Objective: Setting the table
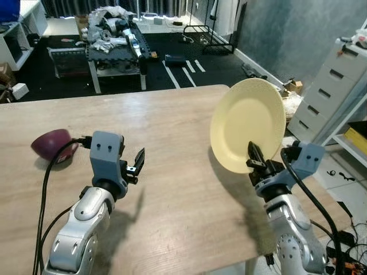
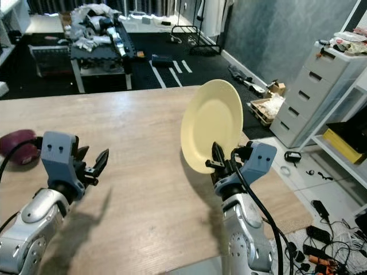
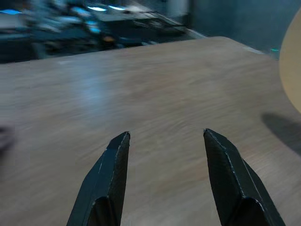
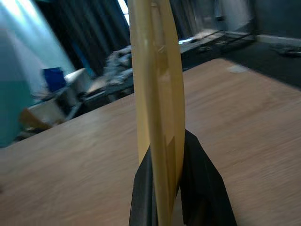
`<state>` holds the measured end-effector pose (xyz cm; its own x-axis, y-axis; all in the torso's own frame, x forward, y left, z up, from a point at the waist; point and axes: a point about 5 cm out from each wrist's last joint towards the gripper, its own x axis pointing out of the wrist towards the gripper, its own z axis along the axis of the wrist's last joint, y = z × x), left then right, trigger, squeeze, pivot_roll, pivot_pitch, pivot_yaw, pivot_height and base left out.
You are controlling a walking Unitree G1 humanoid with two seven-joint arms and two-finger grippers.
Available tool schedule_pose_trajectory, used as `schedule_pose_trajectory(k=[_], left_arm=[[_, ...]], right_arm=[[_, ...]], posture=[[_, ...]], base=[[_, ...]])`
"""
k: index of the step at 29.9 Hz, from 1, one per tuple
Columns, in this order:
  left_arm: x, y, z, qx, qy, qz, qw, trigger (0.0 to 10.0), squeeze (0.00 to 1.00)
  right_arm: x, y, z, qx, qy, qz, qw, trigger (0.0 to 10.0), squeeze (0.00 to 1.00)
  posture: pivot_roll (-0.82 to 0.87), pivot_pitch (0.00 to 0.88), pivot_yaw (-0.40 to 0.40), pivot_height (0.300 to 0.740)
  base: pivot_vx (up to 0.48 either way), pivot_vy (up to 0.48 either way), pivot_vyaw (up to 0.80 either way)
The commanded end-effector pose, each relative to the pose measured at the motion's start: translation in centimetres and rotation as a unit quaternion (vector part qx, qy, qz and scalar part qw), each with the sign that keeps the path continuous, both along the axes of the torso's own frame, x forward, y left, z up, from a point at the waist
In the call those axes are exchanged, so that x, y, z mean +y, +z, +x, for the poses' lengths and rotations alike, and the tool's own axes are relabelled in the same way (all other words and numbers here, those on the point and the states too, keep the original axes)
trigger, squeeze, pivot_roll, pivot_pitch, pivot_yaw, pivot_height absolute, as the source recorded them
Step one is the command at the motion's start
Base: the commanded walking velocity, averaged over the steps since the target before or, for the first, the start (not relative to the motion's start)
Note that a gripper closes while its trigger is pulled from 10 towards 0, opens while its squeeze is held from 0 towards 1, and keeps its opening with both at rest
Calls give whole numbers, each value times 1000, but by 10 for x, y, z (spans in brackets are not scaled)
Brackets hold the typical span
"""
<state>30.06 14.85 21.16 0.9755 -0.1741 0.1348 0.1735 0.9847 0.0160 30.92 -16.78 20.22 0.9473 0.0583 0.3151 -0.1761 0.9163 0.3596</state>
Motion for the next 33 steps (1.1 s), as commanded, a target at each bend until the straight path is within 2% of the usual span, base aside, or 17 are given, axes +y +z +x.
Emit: schedule_pose_trajectory(k=[1, 17, 33], left_arm=[[-1, -5, 0, 8, 0, 2, 1000, 10000, 0], [-2, -4, 0, 7, -4, -1, 1000, 10000, 0], [-2, -5, 0, 8, -4, -2, 1000, 10000, 0]], right_arm=[[1, -4, -1, 5, -1, -4, 1000, 10000, 0], [1, -6, -1, 7, -3, -10, 1000, 10000, 0], [2, -8, -1, 9, -4, -12, 1000, 10000, 0]], posture=[[167, 102, 36, 740], [162, 108, 38, 740], [162, 109, 40, 740]], base=[[0, 0, 0], [0, 0, 0], [-341, 0, 0]])
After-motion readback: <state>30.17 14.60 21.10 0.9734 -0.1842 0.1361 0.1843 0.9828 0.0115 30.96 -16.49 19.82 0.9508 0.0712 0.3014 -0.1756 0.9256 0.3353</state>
